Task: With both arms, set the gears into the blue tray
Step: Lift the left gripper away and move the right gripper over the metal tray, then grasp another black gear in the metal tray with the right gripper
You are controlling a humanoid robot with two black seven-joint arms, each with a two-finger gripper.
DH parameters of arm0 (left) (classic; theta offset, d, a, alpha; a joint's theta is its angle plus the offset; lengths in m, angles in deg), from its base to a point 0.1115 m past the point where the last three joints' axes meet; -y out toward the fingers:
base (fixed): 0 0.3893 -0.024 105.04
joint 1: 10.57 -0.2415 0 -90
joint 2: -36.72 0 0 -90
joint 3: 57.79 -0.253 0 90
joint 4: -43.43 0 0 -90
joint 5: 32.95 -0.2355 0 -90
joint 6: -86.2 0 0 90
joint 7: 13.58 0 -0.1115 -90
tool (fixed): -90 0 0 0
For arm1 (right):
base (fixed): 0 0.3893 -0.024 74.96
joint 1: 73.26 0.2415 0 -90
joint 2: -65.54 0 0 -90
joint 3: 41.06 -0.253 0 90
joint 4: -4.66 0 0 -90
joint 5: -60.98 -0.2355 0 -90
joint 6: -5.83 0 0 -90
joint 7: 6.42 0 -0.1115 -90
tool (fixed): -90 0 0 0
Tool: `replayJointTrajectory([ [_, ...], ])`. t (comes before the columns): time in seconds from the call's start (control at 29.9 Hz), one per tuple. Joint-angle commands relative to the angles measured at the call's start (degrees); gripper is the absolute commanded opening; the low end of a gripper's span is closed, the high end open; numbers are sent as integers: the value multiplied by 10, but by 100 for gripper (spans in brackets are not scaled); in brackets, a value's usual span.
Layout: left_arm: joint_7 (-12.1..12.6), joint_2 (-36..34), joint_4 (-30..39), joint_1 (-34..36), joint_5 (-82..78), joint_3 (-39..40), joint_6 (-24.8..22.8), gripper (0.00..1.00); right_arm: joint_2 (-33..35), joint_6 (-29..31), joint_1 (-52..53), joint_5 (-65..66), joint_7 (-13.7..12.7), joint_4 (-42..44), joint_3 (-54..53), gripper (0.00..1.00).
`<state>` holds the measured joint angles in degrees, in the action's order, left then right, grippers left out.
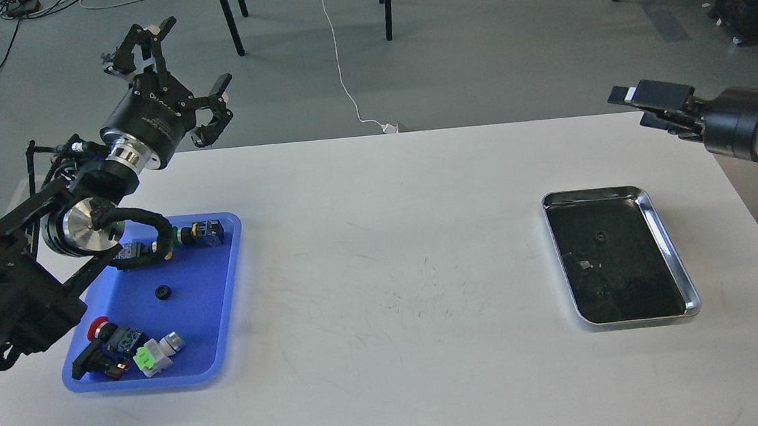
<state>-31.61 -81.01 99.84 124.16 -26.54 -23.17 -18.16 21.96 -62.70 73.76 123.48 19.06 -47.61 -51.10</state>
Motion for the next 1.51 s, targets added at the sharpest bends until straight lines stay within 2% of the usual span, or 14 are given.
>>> replayJointTrajectory([
  [0.0, 0, 9, 0, -3, 1, 10, -13, 98, -34, -27, 45, 48, 1, 10, 118, 96],
  [0.2, -2, 18, 0, -4, 1, 12, -13, 98, -81, -42, 103, 119, 3, 36, 280, 91],
  [0.4, -4, 19, 0, -11, 1, 14, -14, 98, -109, -41, 115, 191, -3, 50, 356, 75],
  [0.6, -3, 18, -1, -20, 1, 19, -15, 98, -133, -36, 115, 192, -33, 59, 364, 68],
  [1.0, -3, 9, 0, -23, 1, 19, -16, 98, -150, -34, 114, 191, -34, 72, 367, 61],
  [1.2, -2, 9, 0, -23, 0, 19, -16, 98, -165, -34, 110, 190, -31, 84, 367, 51],
  [1.47, 0, 7, 1, -22, -1, 19, -16, 98, -161, -33, 107, 191, -31, 85, 368, 51],
])
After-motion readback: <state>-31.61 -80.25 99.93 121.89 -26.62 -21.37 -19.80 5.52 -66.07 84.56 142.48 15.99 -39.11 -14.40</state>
